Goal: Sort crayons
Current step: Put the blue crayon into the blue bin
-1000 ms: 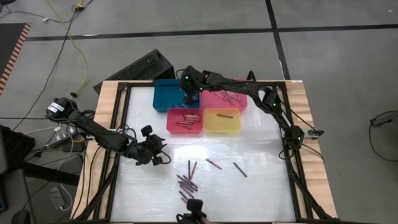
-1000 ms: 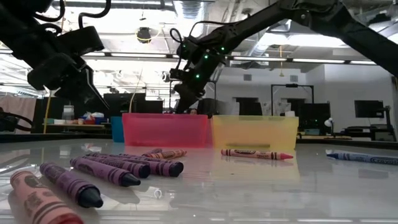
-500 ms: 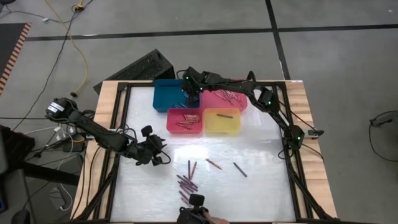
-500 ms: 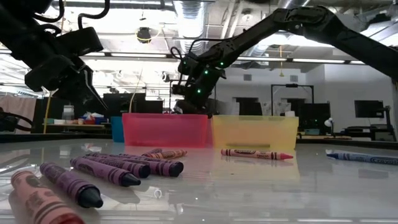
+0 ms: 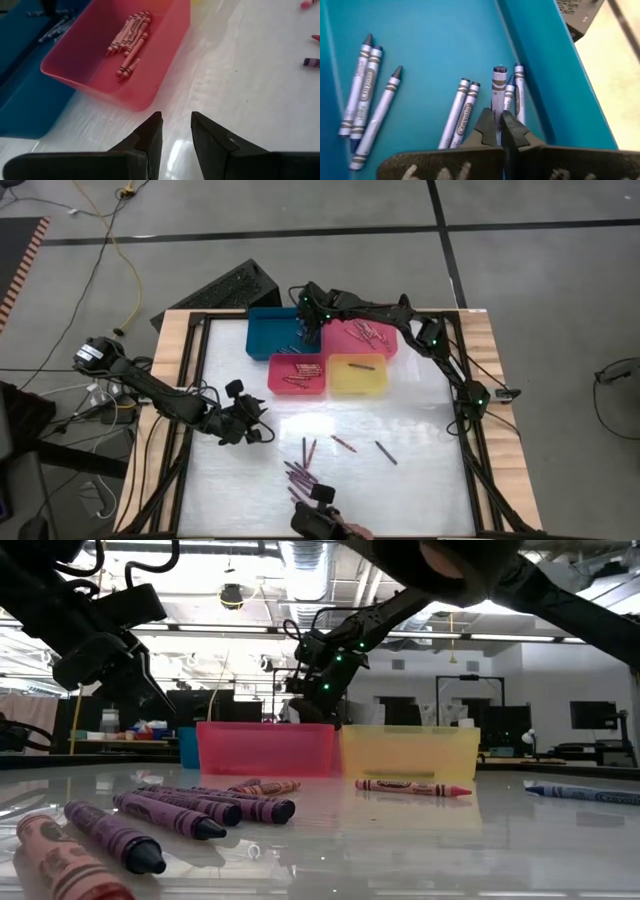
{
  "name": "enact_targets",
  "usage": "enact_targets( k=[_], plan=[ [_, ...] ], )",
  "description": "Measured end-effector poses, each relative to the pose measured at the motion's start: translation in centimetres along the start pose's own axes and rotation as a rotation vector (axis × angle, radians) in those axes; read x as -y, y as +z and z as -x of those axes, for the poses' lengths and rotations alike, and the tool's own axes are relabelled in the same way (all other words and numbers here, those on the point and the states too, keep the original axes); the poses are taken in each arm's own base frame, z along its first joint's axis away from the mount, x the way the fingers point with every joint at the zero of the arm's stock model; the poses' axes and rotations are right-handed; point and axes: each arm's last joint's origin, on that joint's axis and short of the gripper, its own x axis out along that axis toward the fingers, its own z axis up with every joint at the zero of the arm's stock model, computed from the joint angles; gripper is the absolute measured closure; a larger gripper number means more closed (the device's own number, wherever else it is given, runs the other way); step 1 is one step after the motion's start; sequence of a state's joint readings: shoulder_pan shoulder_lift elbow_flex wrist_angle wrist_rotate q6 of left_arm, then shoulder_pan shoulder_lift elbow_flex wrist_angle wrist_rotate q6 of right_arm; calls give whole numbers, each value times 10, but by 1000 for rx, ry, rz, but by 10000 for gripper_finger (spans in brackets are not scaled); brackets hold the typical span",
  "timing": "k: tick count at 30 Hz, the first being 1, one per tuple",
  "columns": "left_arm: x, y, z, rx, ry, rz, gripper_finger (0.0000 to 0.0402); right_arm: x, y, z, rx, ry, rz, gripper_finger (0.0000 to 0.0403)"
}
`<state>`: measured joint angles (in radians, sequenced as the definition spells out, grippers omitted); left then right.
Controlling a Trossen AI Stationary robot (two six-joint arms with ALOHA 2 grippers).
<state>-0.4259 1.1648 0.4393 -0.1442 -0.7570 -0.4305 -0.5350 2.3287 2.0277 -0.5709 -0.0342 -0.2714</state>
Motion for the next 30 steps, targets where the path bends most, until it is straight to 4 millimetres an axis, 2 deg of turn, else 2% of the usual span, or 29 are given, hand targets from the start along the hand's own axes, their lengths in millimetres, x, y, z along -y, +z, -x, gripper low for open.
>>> enact_targets(
  k=[7, 19, 27, 30],
  plan=[
    [0, 0, 0, 1, 3, 1, 307, 7, -2, 0, 12, 59, -52, 397],
    [0, 0, 0, 1, 3, 6, 307, 7, -2, 0, 12, 61, -52, 350],
    [0, 0, 0, 0, 3, 6, 307, 6, -2, 1, 16, 62, -47, 347],
    [0, 0, 0, -1, 3, 6, 307, 4, 4, 8, 10, 66, -44, 346]
  ],
)
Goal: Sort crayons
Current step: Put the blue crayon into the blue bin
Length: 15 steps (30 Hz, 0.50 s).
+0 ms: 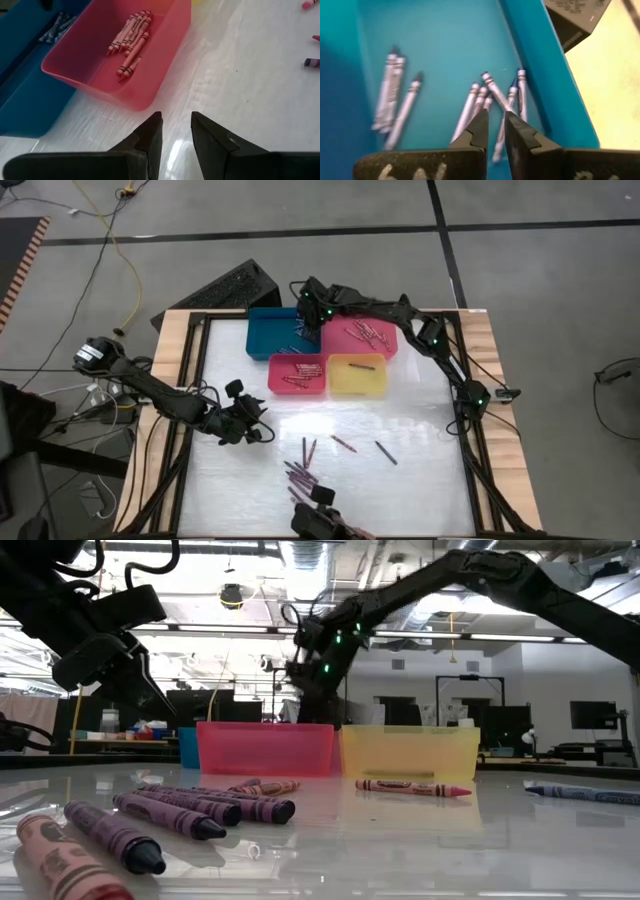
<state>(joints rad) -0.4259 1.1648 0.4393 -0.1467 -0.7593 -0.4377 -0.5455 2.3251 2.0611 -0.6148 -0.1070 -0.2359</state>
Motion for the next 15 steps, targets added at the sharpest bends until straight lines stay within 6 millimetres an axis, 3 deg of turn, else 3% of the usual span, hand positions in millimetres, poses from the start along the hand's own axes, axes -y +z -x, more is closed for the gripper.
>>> enact_targets(
  k=[8, 15],
  plan=[
    [0, 0, 0, -9, -12, -2, 307, -19, 28, 63, -164, 58, -23, 346],
    [0, -1, 0, -13, -19, 15, 307, -61, 17, 118, -385, 109, -126, 346]
  ],
)
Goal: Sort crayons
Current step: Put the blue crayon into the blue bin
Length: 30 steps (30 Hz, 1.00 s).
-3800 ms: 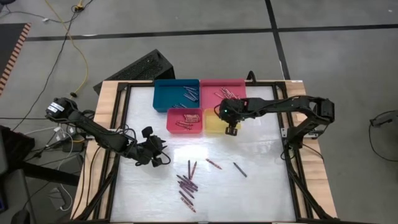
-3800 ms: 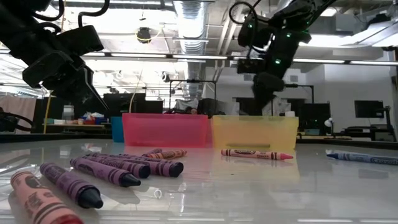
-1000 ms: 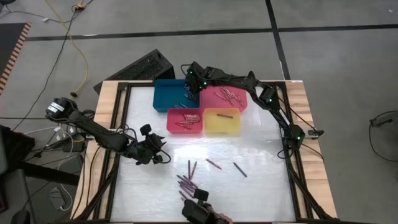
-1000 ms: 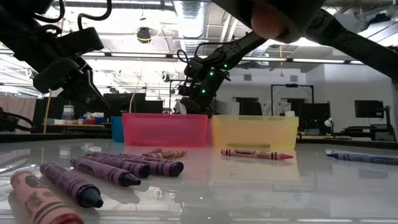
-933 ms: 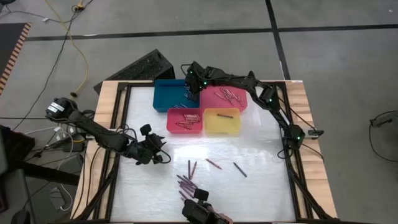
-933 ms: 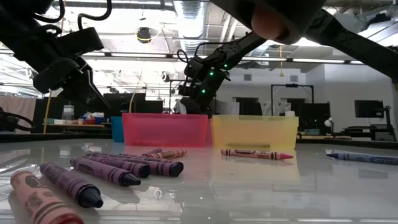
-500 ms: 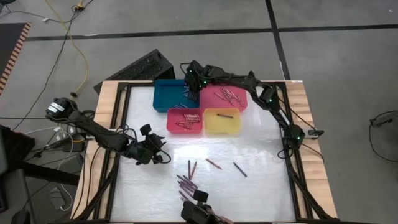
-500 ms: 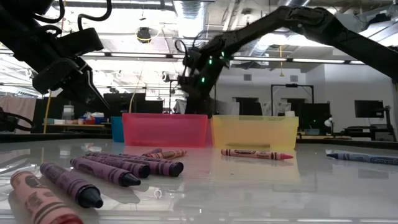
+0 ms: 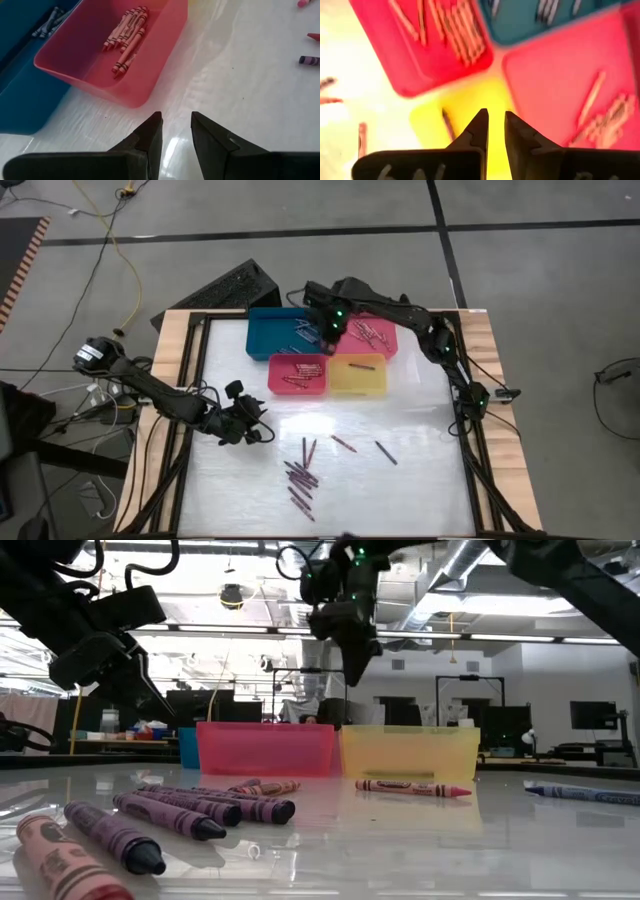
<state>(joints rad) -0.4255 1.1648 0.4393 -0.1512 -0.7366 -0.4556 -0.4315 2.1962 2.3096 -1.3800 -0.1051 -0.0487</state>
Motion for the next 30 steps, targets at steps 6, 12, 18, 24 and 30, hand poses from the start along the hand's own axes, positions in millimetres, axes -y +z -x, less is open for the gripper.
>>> enact_targets(
  k=[6, 12, 18, 24, 30],
  plan=[
    [0, 0, 0, -2, -1, 0, 307, -51, -21, 5, -180, -40, 15, 346],
    [1, -2, 0, -35, -49, 1, 307, -113, -49, 0, -262, -23, 158, 346],
    [0, -3, 0, -37, -38, -3, 307, -133, -112, 3, -375, -130, 56, 346],
    [0, -3, 0, -30, -30, -1, 307, -138, -195, 1, -252, -173, -216, 346],
    [0, -3, 0, -29, -28, -1, 307, -152, -260, -11, -75, -18, -429, 346]
  ],
)
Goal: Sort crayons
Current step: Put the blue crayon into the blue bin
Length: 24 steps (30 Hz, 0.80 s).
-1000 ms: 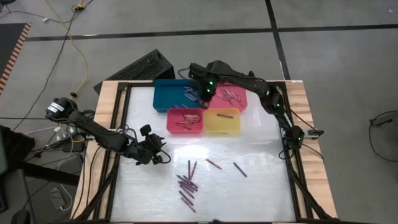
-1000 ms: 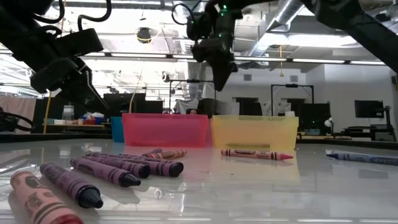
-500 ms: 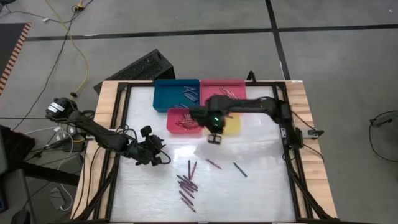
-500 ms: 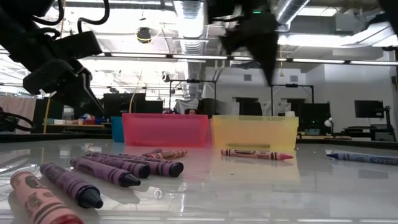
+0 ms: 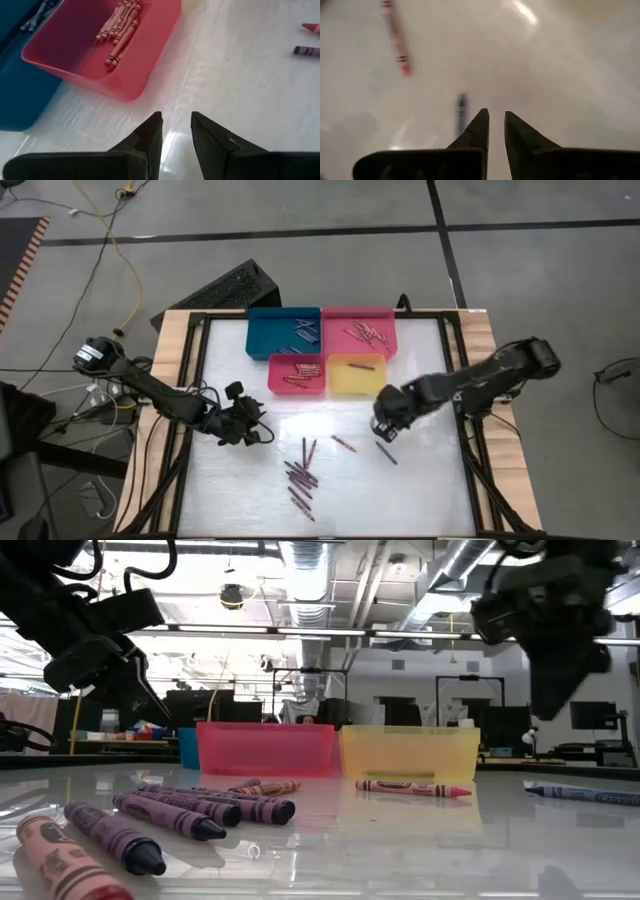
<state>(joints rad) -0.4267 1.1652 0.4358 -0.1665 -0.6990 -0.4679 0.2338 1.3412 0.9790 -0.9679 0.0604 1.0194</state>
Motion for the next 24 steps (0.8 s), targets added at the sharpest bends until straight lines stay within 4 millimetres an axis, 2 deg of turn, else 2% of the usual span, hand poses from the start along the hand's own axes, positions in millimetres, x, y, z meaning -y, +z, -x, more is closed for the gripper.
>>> enact_targets(
  k=[3, 7, 12, 17, 24],
  plan=[
    [-1, 0, 0, 10, 20, 0, 307, -2, -20, -11, 55, 113, -39, 346],
    [-2, 1, 0, 27, 53, 0, 307, -9, -35, -25, 77, 191, -27, 346],
    [-2, 1, 0, 38, 73, -8, 307, -23, -44, -45, 119, 149, 47, 346],
    [-2, 1, 0, 38, 76, -10, 307, -30, -54, -64, 81, 94, 52, 346],
    [-3, 1, 0, 47, 97, -29, 307, -38, -66, -67, 73, 125, 59, 346]
  ],
)
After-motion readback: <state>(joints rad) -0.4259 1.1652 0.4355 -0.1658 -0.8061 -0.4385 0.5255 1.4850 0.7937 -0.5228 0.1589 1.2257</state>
